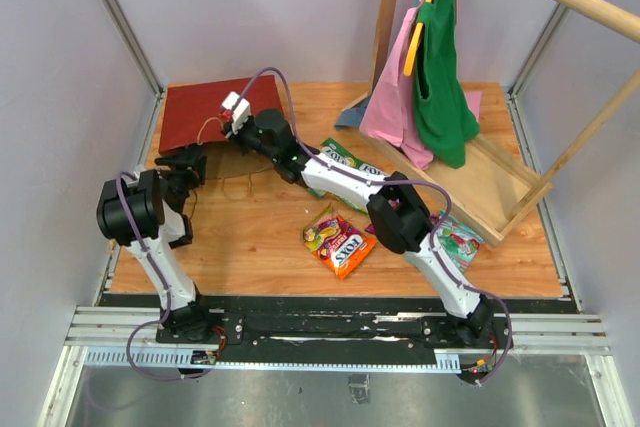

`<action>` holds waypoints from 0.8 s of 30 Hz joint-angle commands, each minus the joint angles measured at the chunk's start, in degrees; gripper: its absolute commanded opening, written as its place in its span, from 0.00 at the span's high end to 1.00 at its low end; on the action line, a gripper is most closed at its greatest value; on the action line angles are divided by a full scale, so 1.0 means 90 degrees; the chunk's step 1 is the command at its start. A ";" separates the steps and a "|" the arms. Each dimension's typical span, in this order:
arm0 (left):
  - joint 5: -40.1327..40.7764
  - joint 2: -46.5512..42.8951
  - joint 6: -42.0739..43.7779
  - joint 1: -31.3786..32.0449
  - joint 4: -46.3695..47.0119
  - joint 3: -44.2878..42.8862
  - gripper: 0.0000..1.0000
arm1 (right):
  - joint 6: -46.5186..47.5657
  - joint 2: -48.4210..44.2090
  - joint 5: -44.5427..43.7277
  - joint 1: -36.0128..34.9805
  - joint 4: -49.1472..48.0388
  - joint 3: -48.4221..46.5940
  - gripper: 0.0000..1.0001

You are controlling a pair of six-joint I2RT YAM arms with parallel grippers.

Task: Take the snacks out of the paper bag
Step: Take out the snack from the paper bag.

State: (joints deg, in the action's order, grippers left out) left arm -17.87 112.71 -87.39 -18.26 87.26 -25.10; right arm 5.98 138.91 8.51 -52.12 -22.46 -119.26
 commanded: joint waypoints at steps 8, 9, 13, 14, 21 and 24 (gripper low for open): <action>-0.1038 0.0241 -0.0271 -0.1055 0.0760 -0.0388 0.34 | -0.0356 0.1014 0.0665 -0.0290 0.0596 -0.1836 0.99; -0.1087 0.0174 -0.0199 -0.1052 0.0645 -0.0389 0.34 | -0.0390 0.1095 0.0652 -0.0293 0.0615 -0.1961 0.99; -0.1138 -0.0145 0.0078 -0.0946 0.0376 -0.0177 0.32 | -0.0324 0.1137 0.0488 -0.0279 0.0600 -0.1971 0.99; -0.1135 -0.0209 0.0111 -0.0898 0.0372 -0.0102 0.32 | -0.0285 0.1083 0.0447 -0.0262 0.0593 -0.1878 0.99; -0.0825 -0.0054 0.0409 -0.0137 0.0300 -0.0052 0.31 | -0.0685 0.0578 0.0597 0.0117 0.0189 -0.1011 0.99; -0.0708 0.0507 0.0117 0.0063 0.0941 -0.0177 0.31 | -0.0703 0.0456 0.0715 0.0241 0.0236 -0.0893 0.99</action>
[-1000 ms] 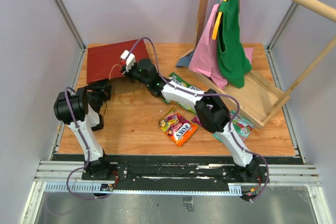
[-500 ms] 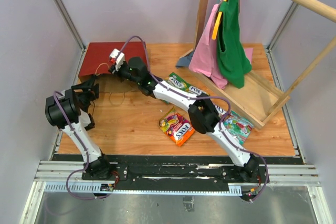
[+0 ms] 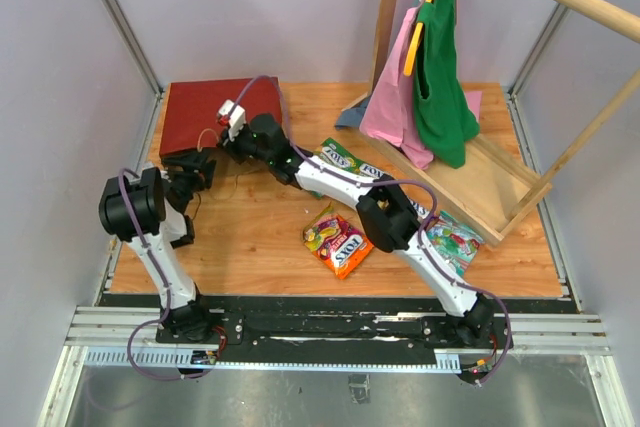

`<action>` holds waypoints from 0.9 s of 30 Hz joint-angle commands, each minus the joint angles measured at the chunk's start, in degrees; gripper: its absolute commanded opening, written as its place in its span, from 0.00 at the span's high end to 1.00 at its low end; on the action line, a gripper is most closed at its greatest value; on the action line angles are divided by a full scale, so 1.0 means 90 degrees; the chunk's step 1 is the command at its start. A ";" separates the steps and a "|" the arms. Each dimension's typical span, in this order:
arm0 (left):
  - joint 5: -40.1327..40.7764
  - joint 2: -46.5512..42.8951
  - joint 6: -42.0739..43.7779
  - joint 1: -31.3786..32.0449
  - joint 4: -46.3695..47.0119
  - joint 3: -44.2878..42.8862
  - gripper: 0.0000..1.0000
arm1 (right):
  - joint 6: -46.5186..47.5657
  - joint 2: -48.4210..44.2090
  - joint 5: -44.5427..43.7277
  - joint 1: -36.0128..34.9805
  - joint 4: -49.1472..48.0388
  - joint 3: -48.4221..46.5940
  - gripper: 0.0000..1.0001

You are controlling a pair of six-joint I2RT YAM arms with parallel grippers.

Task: Take the snacks out of the paper bag
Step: Take out the snack from the paper bag.

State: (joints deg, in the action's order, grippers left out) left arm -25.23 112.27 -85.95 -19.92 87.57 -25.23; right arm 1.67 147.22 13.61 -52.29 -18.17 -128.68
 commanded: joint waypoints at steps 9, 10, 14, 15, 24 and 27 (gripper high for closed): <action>0.0474 0.0735 0.0063 0.0509 0.0933 -0.0126 0.32 | -0.0723 -0.0557 0.0831 0.0626 -0.0407 0.0122 0.99; 0.0513 0.0709 0.0067 0.0519 0.0952 -0.0069 0.32 | -0.0840 -0.0545 0.0889 0.0668 -0.0456 0.0097 0.99; 0.0813 0.0532 0.0136 0.0612 0.1187 0.0392 0.32 | -0.0930 -0.0443 0.0955 0.0710 -0.0353 -0.0263 0.99; 0.0848 0.0530 0.0136 0.0628 0.1286 0.0448 0.32 | -0.0936 -0.0419 0.0969 0.0712 -0.0335 -0.0338 0.99; 0.1138 0.1022 -0.0322 0.1083 0.1744 -0.0010 0.33 | -0.1034 -0.0428 0.1066 0.0698 -0.0303 -0.0578 0.99; 0.1168 0.1128 -0.0352 0.1146 0.1719 -0.0235 0.33 | -0.0914 -0.0568 0.1052 0.0714 -0.0316 -0.0408 0.99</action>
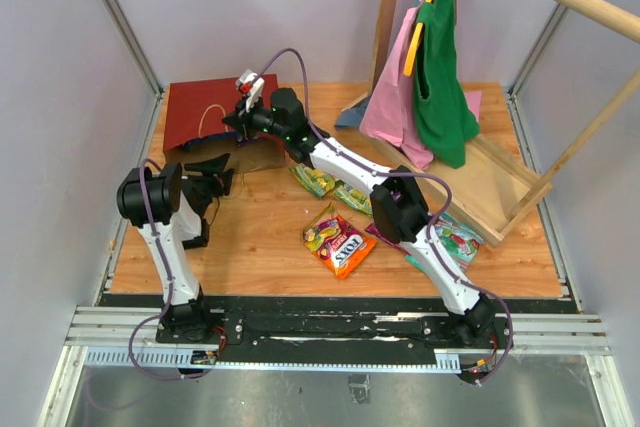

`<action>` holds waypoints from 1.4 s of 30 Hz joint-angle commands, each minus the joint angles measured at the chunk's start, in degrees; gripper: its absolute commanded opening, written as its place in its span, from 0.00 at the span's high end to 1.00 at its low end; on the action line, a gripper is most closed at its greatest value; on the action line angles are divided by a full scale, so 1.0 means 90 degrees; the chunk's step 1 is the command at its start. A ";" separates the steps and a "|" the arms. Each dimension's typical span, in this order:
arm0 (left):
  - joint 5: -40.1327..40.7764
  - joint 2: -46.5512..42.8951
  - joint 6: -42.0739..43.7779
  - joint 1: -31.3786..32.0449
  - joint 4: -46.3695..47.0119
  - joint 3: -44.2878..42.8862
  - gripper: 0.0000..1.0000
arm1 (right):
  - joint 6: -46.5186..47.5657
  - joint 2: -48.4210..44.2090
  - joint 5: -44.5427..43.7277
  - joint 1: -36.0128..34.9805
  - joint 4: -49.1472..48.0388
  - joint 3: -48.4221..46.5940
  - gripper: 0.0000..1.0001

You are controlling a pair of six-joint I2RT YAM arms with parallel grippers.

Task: Take the snacks out of the paper bag
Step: Take out the snack from the paper bag.

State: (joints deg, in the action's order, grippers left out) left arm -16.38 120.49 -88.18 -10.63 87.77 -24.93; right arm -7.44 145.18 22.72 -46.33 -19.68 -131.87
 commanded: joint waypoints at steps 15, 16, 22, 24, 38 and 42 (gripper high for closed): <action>0.0383 0.0888 0.0042 0.0263 0.1369 -0.1410 0.33 | -0.0093 -0.0736 0.0436 0.0127 -0.0122 0.0328 1.00; 0.0421 0.0934 0.0042 0.0290 0.1371 -0.1451 0.33 | -0.0179 -0.0731 0.0457 0.0123 -0.0154 0.0318 0.99; 0.0822 0.1036 -0.0011 0.0518 0.1359 -0.1631 0.33 | -0.0474 -0.0673 0.0496 0.0128 -0.0245 0.0250 0.99; 0.0983 0.0902 -0.0008 0.0576 0.1350 -0.1508 0.33 | -0.0517 -0.0678 0.0512 0.0123 -0.0254 0.0267 0.99; 0.1447 -0.0400 0.0072 0.0683 0.1208 -0.0576 0.35 | -0.0840 -0.0972 0.0535 0.0125 -0.0448 0.0559 0.99; 0.1582 -0.0904 0.0524 0.0765 0.0159 -0.0695 0.40 | -0.0931 -0.1033 0.0587 0.0127 -0.0472 0.0594 0.99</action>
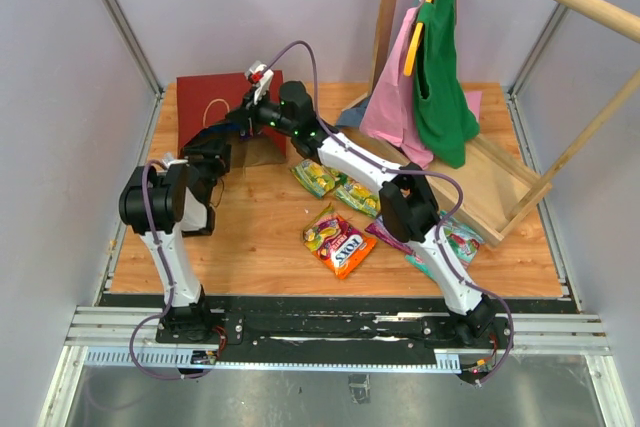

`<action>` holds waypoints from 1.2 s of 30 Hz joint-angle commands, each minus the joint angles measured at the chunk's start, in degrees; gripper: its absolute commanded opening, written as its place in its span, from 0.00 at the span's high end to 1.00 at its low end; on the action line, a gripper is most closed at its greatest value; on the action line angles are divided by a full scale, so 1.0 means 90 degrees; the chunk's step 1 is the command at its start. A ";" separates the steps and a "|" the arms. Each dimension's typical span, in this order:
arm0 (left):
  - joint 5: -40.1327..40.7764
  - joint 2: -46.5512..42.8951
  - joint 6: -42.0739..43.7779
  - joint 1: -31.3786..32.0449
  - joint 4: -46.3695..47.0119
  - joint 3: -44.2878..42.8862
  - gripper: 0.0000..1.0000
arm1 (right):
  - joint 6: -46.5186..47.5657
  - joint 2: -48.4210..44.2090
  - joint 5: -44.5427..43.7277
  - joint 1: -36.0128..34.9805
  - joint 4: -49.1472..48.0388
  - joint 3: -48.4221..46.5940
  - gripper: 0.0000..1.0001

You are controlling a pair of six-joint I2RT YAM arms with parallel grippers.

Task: Take the snacks out of the paper bag
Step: Take out the snack from the paper bag.

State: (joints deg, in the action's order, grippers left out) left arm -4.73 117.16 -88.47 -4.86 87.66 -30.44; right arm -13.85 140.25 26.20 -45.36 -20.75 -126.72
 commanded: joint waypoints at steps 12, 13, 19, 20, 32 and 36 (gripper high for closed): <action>0.1080 -0.0824 0.0486 0.0561 -0.1753 -0.0399 0.45 | -0.0434 -0.0572 0.0267 0.0015 -0.0373 0.0051 0.99; 0.1094 -0.0729 0.0397 0.0589 -0.1697 -0.0390 0.45 | -0.0433 -0.0581 0.0272 0.0020 -0.0369 0.0052 0.99; 0.1169 -0.0171 -0.0053 0.0797 -0.1473 -0.0501 0.45 | -0.0429 -0.0566 0.0273 0.0026 -0.0375 0.0073 0.99; 0.1129 -0.0059 -0.0094 0.0808 -0.1486 -0.0594 0.46 | -0.0433 -0.0562 0.0272 0.0025 -0.0383 0.0080 0.99; 0.1797 0.0351 -0.0644 0.1165 -0.2685 -0.1287 0.47 | -0.0584 -0.0479 0.0234 0.0070 -0.0531 0.0122 0.99; 0.2038 0.0418 -0.0931 0.1240 -0.3170 -0.1457 0.47 | -0.0646 -0.0483 0.0222 0.0080 -0.0607 0.0168 0.99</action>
State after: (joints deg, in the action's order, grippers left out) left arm 9.37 119.57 -93.93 5.45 64.10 -41.63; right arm -18.15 138.76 27.00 -45.21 -21.52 -125.82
